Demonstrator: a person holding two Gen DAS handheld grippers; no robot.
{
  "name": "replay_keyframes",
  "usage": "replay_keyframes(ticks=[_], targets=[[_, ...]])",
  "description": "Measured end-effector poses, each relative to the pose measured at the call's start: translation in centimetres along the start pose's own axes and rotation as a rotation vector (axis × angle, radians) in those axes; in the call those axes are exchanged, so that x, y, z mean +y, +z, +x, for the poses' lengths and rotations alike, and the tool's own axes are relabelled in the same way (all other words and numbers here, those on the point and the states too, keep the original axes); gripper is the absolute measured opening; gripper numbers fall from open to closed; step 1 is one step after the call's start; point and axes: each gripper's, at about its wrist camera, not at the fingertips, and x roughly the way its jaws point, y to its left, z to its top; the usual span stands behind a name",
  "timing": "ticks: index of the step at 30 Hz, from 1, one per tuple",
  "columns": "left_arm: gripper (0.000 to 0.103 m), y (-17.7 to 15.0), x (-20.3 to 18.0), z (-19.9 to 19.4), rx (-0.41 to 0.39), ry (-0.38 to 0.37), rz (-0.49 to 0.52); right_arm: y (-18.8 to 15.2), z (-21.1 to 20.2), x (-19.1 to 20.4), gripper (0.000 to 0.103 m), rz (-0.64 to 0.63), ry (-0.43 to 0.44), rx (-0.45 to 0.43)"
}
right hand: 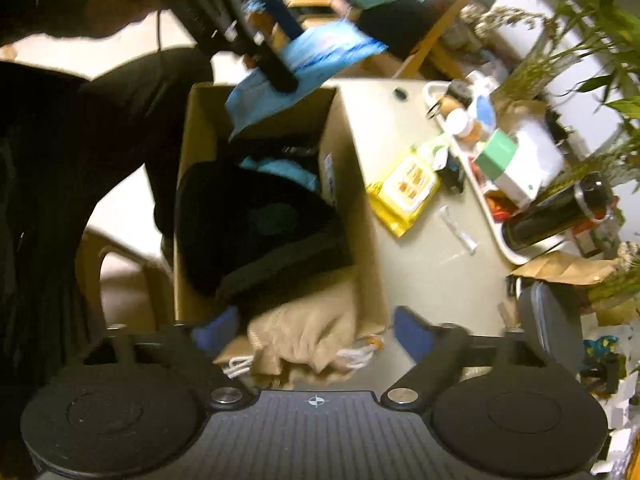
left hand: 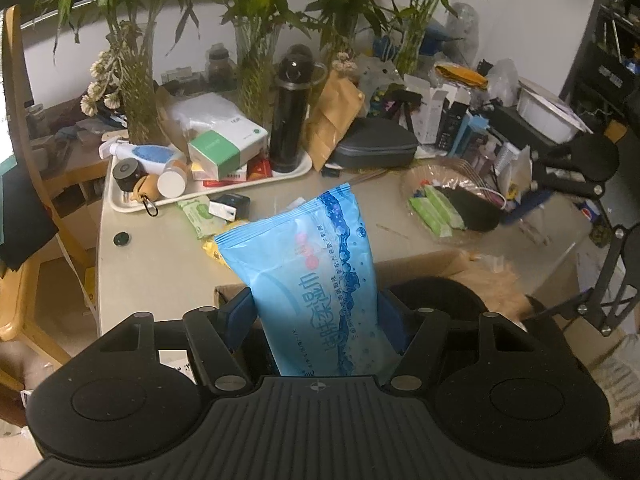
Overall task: Organize soft objects
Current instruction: 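Carry both items over the box and open the right tool to drop the pouch, then open the left tool to drop the blue wipes pack into the box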
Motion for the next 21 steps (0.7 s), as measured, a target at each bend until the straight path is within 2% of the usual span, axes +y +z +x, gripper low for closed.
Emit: replay_keyframes(ticks=[2,4,9,13,16,18,21], targets=[[0.064,-0.1,-0.1,0.1,0.017,-0.004,0.011,-0.6,-0.4,-0.2,0.092,0.055,-0.015,-0.059],[0.064,-0.1,-0.1,0.4,0.037,-0.009,0.013,-1.2,-0.9,-0.5,0.1,0.129,-0.037,-0.122],[0.064,-0.2,0.2,1.5,0.104,-0.039,0.019,-3.1,-2.0,-1.1,0.101,0.354,-0.101,-0.268],[0.066,0.0,0.1,2.5,0.183,-0.073,0.075,-4.3,-2.0,-0.7,0.103,0.475,-0.144,-0.311],[0.069,0.2,0.6,3.4,0.227,-0.075,0.076,-5.1,-1.8,-0.2,0.103,0.55,-0.163,-0.336],[0.072,0.2,1.0,3.4,0.222,-0.082,0.062,-5.5,-1.6,0.0,0.103,0.596,-0.165,-0.344],[0.079,0.2,1.4,2.6,0.169,-0.084,0.032,-6.4,-1.3,0.6,0.103,0.642,-0.151,-0.363]])
